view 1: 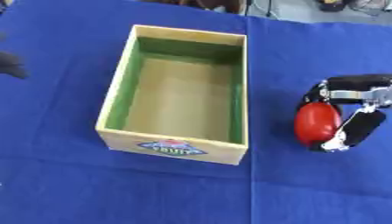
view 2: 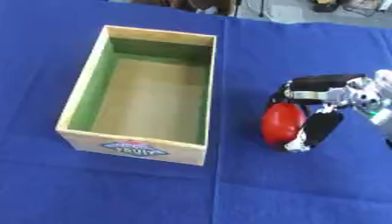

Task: Pick up objects on the table and place them in the box.

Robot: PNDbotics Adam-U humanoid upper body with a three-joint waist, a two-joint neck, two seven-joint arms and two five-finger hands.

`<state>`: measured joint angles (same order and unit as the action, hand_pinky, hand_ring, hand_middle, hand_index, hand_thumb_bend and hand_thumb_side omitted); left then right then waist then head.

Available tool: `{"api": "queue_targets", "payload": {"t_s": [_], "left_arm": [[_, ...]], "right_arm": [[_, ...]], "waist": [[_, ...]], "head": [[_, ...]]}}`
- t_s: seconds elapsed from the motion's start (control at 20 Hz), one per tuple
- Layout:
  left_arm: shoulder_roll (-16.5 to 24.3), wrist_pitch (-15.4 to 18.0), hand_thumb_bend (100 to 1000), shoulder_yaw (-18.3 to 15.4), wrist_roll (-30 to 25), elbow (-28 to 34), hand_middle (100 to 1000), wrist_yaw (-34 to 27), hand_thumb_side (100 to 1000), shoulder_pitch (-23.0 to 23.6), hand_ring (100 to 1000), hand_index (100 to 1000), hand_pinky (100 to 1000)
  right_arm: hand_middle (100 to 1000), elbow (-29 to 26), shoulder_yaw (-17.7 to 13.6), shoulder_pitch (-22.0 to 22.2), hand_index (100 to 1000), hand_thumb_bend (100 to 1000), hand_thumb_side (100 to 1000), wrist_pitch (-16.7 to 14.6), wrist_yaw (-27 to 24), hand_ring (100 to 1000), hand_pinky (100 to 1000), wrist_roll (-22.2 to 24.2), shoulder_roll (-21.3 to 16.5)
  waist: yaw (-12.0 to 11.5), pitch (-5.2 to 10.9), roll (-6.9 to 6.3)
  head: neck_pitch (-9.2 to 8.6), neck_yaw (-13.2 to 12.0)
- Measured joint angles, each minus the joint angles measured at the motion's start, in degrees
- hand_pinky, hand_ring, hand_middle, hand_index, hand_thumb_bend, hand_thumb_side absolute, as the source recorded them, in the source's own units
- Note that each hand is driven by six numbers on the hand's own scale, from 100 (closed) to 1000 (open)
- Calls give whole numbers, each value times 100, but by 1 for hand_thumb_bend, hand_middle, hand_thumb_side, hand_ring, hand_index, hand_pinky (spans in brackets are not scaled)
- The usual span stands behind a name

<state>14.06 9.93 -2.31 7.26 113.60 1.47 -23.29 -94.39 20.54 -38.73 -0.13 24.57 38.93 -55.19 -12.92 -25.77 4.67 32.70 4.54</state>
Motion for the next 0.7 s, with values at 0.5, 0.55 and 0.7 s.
{"api": "queue_targets", "payload": {"t_s": [0.5,0.55,0.7], "left_arm": [[-1,-9,100,0,-9,0,643,0,909,-1,549,833,484],[-1,-10,100,0,-10,0,643,0,908,-1,549,833,484],[-1,-9,100,0,-13,0,643,0,908,-1,550,832,485]], "right_arm": [[481,-143,-71,36,531,100,100,404,-245,471,360,-719,0],[477,-160,-95,29,512,100,100,469,-265,466,354,-785,-1],[476,-262,-160,-20,484,100,100,668,-337,463,347,-971,-1]], "waist": [[21,0,-8],[22,0,-10],[26,0,-12]], "head": [[3,-39],[4,-40],[21,-41]]}}
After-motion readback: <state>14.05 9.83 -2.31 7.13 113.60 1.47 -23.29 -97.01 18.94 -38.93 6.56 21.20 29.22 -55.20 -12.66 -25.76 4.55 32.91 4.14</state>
